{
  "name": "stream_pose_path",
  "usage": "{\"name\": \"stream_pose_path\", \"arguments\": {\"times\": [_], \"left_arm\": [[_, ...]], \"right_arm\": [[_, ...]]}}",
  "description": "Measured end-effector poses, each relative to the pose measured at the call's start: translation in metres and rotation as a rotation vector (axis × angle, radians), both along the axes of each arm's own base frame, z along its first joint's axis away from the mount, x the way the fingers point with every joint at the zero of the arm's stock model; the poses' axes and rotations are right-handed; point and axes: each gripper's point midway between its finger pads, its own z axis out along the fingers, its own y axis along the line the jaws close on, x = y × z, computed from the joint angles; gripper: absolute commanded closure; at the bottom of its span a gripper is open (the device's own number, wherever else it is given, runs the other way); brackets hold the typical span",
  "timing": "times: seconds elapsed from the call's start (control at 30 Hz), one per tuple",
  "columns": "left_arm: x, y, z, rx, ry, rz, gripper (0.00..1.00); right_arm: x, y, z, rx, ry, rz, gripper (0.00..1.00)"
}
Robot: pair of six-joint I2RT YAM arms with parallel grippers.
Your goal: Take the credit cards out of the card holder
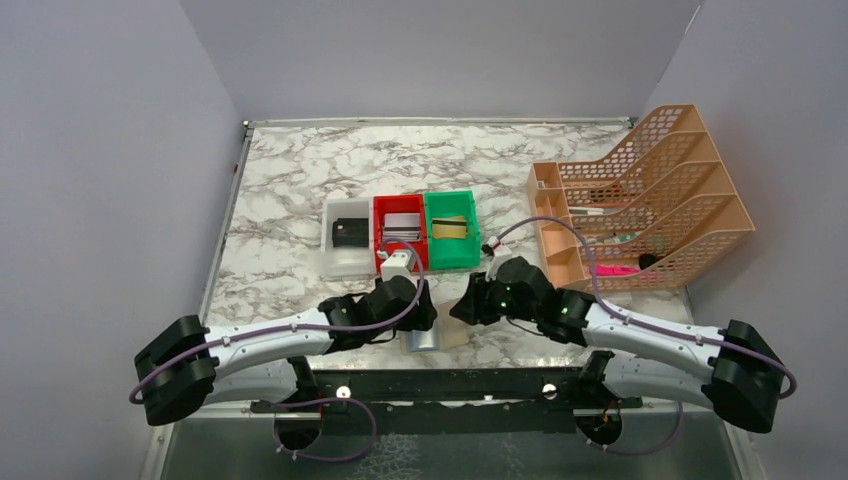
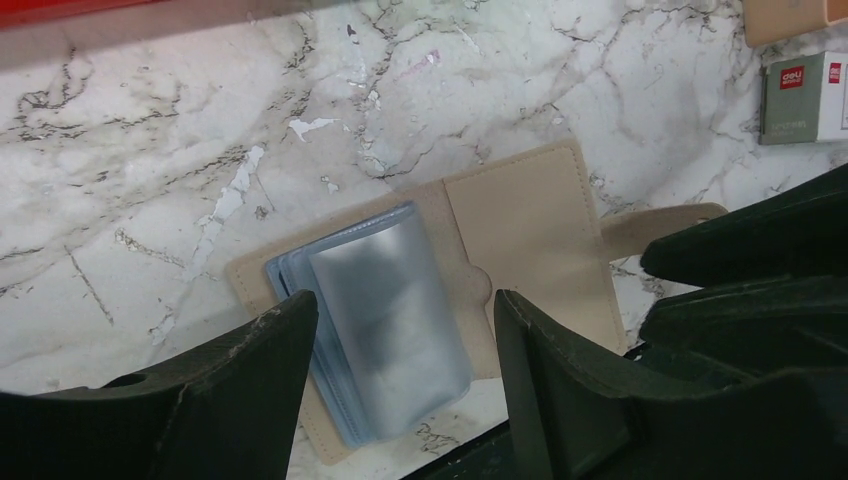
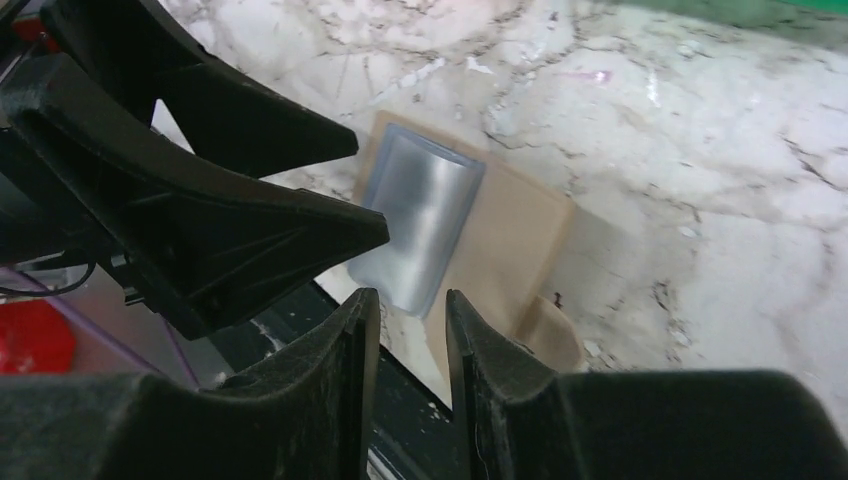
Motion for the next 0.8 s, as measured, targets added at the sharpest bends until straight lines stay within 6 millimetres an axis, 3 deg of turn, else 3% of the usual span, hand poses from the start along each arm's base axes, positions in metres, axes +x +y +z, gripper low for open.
{"name": "stream_pose_path", "arguments": {"times": [0.13, 0.4, 0.8], "left_arm": [[0.002, 0.005, 0.008, -0.02, -0.008, 0.035, 0.31], [0.004, 0.03, 0.014, -0.019, -0.017, 0.15, 0.3], [0.018, 0.083, -0.003, 0.066, -0.013, 0.378, 0.25]], "right_arm": [[-0.01, 0.017, -0.009, 0.015, 0.038, 0.104, 0.65], [-0.028, 0.028, -0.05, -0.065, 0.146, 0.233, 0.51], [-0.013, 0.049, -0.053, -0.195, 0.054, 0.221, 0.41]]}}
